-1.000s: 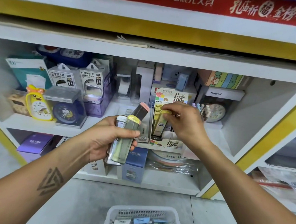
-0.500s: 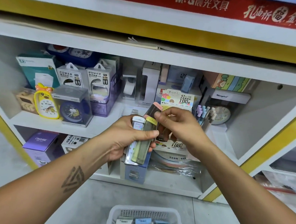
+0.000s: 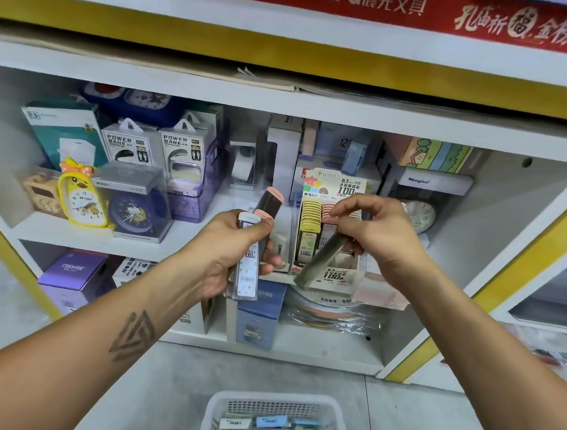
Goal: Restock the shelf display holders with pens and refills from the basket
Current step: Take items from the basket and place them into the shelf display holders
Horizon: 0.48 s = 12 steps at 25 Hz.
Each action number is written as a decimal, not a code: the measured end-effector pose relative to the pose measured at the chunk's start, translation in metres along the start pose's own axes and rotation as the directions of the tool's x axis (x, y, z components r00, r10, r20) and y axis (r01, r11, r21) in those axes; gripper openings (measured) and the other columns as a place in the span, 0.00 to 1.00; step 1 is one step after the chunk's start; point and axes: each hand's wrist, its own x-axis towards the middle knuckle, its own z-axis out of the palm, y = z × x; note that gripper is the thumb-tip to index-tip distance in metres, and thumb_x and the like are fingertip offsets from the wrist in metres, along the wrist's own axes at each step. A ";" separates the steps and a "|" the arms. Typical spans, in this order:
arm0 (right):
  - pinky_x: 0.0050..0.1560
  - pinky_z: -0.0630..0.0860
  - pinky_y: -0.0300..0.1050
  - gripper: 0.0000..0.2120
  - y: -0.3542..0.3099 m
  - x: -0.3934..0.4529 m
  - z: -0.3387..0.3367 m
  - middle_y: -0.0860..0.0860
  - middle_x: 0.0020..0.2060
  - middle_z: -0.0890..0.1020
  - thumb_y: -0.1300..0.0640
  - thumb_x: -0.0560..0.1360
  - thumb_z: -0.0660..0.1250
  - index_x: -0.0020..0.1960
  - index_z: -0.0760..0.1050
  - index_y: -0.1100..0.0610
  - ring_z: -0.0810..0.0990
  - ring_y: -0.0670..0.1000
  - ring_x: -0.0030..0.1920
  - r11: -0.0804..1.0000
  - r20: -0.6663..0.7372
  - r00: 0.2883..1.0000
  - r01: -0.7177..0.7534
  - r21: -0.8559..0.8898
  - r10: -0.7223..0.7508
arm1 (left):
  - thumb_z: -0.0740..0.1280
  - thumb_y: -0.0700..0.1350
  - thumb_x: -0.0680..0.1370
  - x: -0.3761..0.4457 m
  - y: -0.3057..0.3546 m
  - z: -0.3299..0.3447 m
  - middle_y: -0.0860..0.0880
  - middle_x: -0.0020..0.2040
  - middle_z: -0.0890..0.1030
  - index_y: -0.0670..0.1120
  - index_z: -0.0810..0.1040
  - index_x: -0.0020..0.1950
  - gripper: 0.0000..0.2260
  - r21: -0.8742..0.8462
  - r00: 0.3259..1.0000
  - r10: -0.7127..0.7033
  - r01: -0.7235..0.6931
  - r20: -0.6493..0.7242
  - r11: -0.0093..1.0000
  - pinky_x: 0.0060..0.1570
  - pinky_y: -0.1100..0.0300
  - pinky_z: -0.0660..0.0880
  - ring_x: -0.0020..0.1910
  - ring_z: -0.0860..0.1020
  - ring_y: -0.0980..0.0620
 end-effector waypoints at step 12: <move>0.48 0.82 0.49 0.09 0.010 0.012 0.002 0.50 0.43 0.83 0.62 0.75 0.73 0.55 0.82 0.56 0.84 0.51 0.39 0.802 0.052 0.954 0.278 -0.528 -0.296 | 0.69 0.43 0.79 -0.002 0.001 -0.003 0.44 0.34 0.80 0.40 0.75 0.54 0.08 0.016 0.998 0.014 -0.015 0.057 1.000 0.27 0.59 0.76 0.30 0.80 0.46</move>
